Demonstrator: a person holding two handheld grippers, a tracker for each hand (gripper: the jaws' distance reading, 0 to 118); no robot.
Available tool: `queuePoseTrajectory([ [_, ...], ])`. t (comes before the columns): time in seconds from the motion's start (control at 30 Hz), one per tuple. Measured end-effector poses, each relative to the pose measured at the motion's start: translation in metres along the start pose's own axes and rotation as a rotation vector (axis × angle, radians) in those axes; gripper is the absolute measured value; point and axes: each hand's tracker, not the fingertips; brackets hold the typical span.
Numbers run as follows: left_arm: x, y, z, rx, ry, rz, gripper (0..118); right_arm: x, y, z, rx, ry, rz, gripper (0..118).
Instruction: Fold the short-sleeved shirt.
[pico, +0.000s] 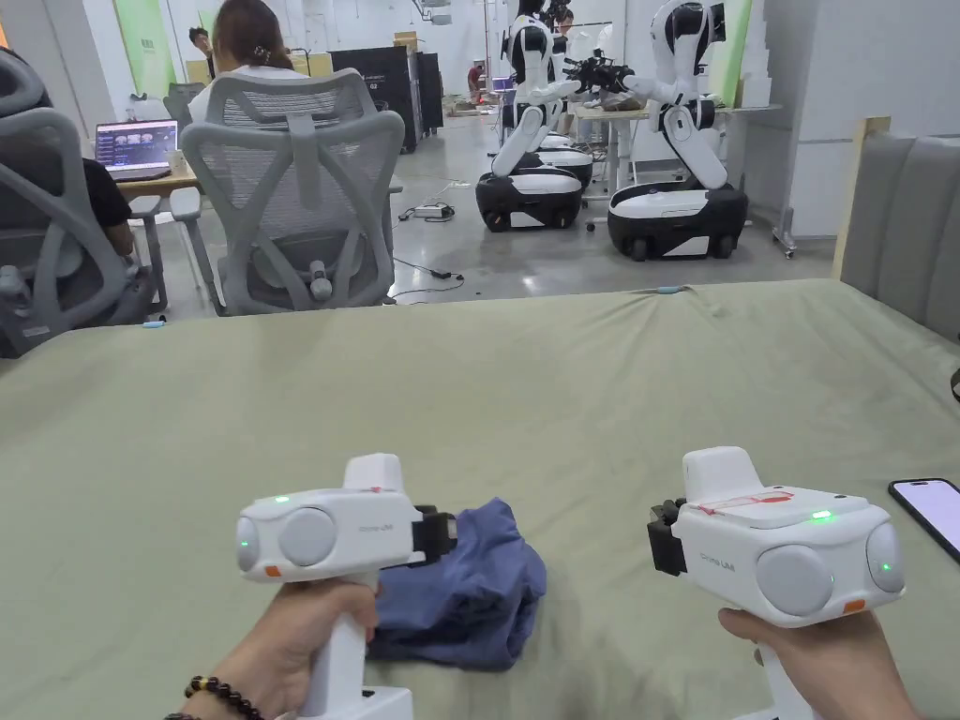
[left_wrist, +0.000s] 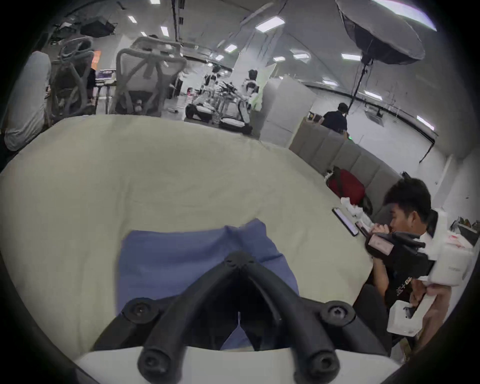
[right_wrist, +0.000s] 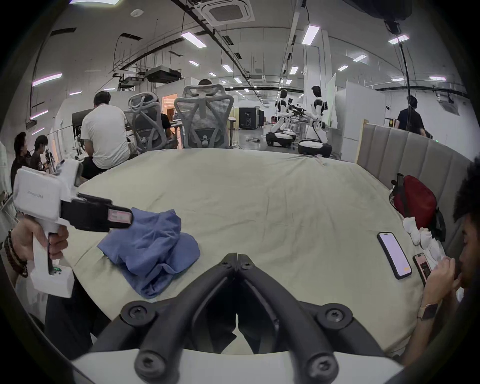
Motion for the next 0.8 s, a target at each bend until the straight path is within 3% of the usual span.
queuePoseTrajectory([
  [0.27,0.009,-0.030,-0.074,-0.112,-0.031,0.035,0,0.009,-0.015,0.001,-0.029,-0.009,-0.010,0],
  [0.47,-0.005,-0.011,-0.025,-0.014,-0.058,0.071,0,-0.018,0.000,-0.031,-0.036,0.064,-0.009,0],
  [0.67,-0.055,-0.007,0.041,0.085,-0.007,0.131,0,-0.081,0.028,-0.086,-0.059,0.261,-0.031,0],
  [0.8,-0.095,-0.022,0.062,0.096,0.014,0.182,0,-0.111,0.014,-0.120,-0.176,0.271,0.010,0],
])
